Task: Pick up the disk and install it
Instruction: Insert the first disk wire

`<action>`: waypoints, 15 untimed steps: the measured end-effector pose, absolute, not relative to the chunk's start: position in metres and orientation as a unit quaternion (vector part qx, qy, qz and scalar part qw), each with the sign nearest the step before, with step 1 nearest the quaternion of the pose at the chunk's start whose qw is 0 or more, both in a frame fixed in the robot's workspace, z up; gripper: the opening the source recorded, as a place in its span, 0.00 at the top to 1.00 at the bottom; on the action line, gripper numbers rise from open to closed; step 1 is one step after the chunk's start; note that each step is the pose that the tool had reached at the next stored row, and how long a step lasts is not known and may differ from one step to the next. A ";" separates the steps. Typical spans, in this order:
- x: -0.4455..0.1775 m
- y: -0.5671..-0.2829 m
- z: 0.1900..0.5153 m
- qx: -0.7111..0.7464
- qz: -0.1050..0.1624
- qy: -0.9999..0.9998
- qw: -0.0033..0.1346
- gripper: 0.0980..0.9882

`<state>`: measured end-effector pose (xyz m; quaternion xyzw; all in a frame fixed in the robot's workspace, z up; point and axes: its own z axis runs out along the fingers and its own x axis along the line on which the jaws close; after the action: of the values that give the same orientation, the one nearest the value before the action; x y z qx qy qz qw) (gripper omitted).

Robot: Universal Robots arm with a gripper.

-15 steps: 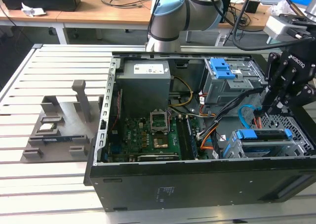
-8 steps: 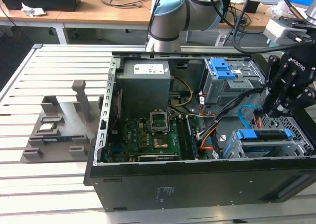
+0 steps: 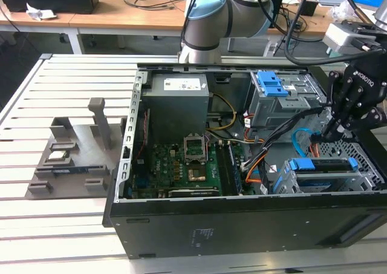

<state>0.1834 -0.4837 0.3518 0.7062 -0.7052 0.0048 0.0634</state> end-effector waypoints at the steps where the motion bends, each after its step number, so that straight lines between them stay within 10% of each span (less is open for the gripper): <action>1: 0.183 -0.484 0.352 0.706 0.005 -0.705 0.063 0.92; 15: 0.186 -0.516 0.344 0.706 0.004 -0.705 0.063 0.92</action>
<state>0.1860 -0.5162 0.3437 0.7062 -0.7052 0.0045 0.0631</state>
